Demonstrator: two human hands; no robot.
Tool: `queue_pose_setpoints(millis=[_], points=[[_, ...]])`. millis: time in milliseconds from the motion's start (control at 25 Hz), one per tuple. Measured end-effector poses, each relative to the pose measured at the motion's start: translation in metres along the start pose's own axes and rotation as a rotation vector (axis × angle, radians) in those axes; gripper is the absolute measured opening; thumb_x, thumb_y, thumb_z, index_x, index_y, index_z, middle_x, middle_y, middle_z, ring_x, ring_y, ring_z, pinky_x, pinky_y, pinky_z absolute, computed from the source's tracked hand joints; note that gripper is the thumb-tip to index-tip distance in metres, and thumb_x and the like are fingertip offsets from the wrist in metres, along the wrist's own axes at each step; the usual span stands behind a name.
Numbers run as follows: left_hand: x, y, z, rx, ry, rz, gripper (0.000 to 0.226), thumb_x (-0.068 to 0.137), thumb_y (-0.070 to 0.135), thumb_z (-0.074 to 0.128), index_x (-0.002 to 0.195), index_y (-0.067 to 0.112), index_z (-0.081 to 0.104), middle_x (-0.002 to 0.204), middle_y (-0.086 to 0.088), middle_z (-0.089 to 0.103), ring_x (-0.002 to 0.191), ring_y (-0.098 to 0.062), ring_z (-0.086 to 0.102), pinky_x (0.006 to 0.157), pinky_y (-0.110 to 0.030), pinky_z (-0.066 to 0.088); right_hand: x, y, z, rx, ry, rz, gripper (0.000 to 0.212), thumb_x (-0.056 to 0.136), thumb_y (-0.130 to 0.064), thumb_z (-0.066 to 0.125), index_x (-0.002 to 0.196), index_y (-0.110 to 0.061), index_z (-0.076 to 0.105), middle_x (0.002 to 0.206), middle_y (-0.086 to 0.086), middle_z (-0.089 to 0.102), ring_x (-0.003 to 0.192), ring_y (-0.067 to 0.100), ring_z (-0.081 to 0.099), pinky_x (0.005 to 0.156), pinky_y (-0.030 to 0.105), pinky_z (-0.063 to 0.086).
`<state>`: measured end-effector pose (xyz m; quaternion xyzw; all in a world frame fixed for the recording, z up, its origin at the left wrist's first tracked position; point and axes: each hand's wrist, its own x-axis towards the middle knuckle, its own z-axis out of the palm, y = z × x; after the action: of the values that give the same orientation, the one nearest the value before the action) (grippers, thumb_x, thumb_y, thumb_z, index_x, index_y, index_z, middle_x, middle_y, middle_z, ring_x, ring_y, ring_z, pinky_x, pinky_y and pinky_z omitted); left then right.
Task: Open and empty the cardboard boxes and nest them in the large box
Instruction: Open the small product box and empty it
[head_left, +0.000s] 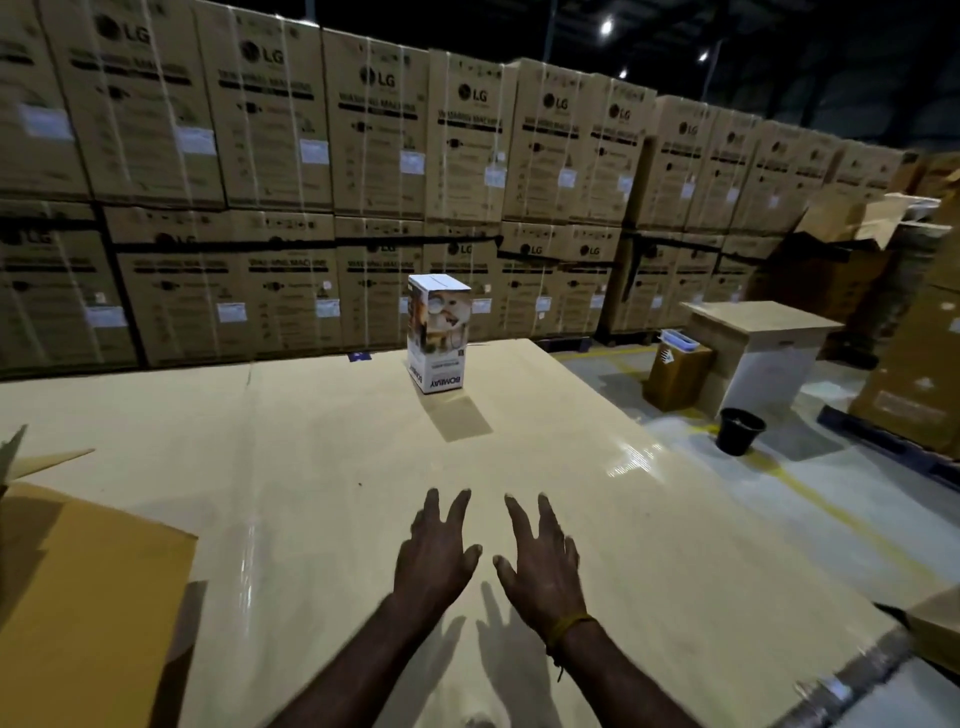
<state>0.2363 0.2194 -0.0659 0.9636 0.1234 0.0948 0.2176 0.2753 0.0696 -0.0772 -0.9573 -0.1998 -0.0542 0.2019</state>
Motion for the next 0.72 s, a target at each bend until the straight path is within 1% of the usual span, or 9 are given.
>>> queue_pose_setpoints(millis=[240,440,560,720], points=[[0.096,0.021,0.035,0.049,0.031,-0.066,0.076,0.097,0.042,0.051,0.156,0.035,0.004,0.165,-0.008,-0.003,0.144,-0.030,0.028,0.099,-0.038,0.045,0.112,0.060,0.012,0.048,-0.051,-0.090,0.080,0.097,-0.038,0.051,0.154,-0.042,-0.004,0.164,0.008,-0.011,0.152,0.026,0.008,0.120,0.045,0.018],[0.192,0.038,0.050,0.074,0.056,-0.134,0.075,0.098,0.041,0.051,0.156,0.036,0.004,0.165,-0.006,-0.003,0.144,-0.030,0.028,0.102,-0.040,0.044,0.224,0.102,0.007,0.076,-0.037,-0.158,0.079,0.097,-0.037,0.051,0.155,-0.040,-0.002,0.165,0.008,-0.010,0.152,0.023,0.007,0.119,0.042,0.019],[0.250,0.038,0.047,0.120,0.098,-0.143,0.075,0.098,0.041,0.051,0.156,0.036,0.005,0.164,-0.006,-0.004,0.144,-0.030,0.029,0.102,-0.040,0.044,0.291,0.105,0.006,0.100,-0.026,-0.196,0.079,0.096,-0.036,0.053,0.156,-0.036,0.002,0.165,0.011,-0.005,0.151,0.026,0.011,0.118,0.043,0.023],[0.327,0.027,0.030,0.178,0.168,-0.143,0.076,0.097,0.040,0.053,0.156,0.032,0.006,0.164,-0.008,-0.006,0.142,-0.031,0.032,0.101,-0.041,0.045,0.373,0.084,0.008,0.126,-0.004,-0.240,0.080,0.094,-0.034,0.057,0.156,-0.035,0.007,0.165,0.012,-0.001,0.151,0.028,0.013,0.116,0.045,0.026]])
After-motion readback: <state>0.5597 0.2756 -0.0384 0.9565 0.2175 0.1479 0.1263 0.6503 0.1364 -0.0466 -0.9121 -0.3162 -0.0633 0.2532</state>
